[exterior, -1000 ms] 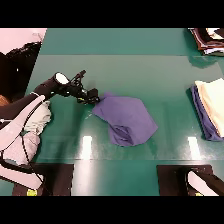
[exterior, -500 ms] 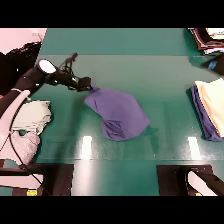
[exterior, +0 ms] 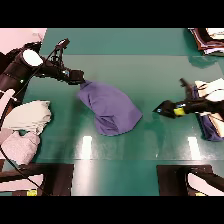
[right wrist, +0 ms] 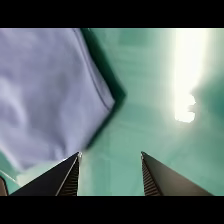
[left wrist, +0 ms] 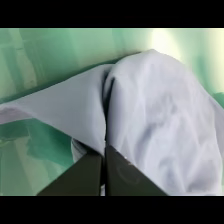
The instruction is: Fold the shirts.
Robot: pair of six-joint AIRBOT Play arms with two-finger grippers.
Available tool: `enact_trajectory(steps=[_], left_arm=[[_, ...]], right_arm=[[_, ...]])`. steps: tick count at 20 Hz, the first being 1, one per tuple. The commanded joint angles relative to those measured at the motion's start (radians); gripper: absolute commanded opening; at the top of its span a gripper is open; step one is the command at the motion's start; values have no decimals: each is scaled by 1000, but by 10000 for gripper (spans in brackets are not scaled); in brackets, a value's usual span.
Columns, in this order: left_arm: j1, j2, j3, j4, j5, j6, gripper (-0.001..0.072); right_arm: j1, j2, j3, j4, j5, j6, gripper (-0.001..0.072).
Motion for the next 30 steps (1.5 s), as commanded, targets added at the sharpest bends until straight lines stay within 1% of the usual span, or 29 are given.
enact_trajectory(steps=[1, 4, 5, 6, 7, 8, 11, 15, 17, 21, 24, 28, 30], left_arm=[[1, 4, 2, 8, -14, 0, 26], [1, 4, 2, 9, -20, 0, 26], [1, 4, 2, 9, -23, 0, 26], [1, 4, 2, 10, -31, 0, 26], [1, 4, 2, 12, -39, 0, 26], [1, 8, 2, 28, -44, -1, 26], [14, 72, 27, 108, -37, -8, 25], [66, 220, 169, 120, -37, -8, 26], [69, 295, 253, 127, -36, -8, 26], [69, 429, 390, 127, -36, -8, 26], [69, 494, 494, 127, -34, -8, 26], [69, 523, 714, 127, -6, -14, 25], [70, 523, 805, 126, 47, -37, 25]], right_arm=[[149, -150, -8, 76, -161, -18, 427], [217, -271, 86, 75, -159, -16, 426], [227, -301, 115, 75, -150, -17, 390], [230, -323, 142, 69, -141, -17, 185], [230, -334, 161, 68, -142, -18, 60], [225, -335, 182, 66, -141, -18, 15], [153, -261, 275, 39, -123, -18, 16], [11, -77, 509, -78, -10, -18, 16], [-47, 12, 628, -116, 16, -17, 16], [-131, 169, 805, -117, 31, -18, 15], [-190, 253, 925, -117, 48, -18, 16], [-280, 323, 1089, -117, 93, -22, 16], [-323, 327, 1168, -117, 125, -22, 16]])
